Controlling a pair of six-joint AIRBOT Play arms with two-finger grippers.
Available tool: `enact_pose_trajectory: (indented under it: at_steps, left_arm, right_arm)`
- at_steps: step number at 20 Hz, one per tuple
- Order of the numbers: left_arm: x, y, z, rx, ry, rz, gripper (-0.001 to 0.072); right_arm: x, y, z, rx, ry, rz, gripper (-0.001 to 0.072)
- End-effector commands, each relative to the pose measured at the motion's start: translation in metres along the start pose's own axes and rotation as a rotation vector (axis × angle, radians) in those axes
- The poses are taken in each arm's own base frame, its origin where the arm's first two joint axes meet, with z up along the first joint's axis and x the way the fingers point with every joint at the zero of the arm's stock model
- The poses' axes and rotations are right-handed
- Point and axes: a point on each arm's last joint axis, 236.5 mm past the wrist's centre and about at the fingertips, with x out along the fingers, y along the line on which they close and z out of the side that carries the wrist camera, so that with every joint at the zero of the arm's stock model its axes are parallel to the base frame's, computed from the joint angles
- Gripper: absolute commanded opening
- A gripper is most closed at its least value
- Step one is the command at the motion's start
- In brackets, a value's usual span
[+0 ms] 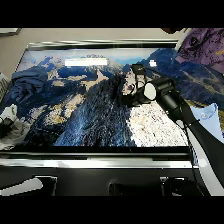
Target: Fold the clothes and pants, and hang the long-sleeved shirts on hangers.
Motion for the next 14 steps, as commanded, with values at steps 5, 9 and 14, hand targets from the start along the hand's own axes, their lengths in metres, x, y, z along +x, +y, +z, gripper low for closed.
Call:
enact_pose_trajectory:
  at_steps: [5,9,14]
  left_arm:
    - [-0.114,-0.177,-0.103,0.162,0.141,-0.464,0.0018]
    - [-0.174,-0.282,-0.21,0.327,0.217,-0.704,0.0018]
    - [-0.163,-0.361,-0.327,0.416,0.253,-0.794,0.0018]
  right_arm:
    - [-0.002,-0.008,-0.023,-0.003,0.098,-0.033,0.0093]
    - [-0.014,-0.019,-0.034,-0.056,0.138,-0.078,0.0093]
    - [-0.044,-0.051,-0.027,-0.109,0.086,-0.215,0.0209]
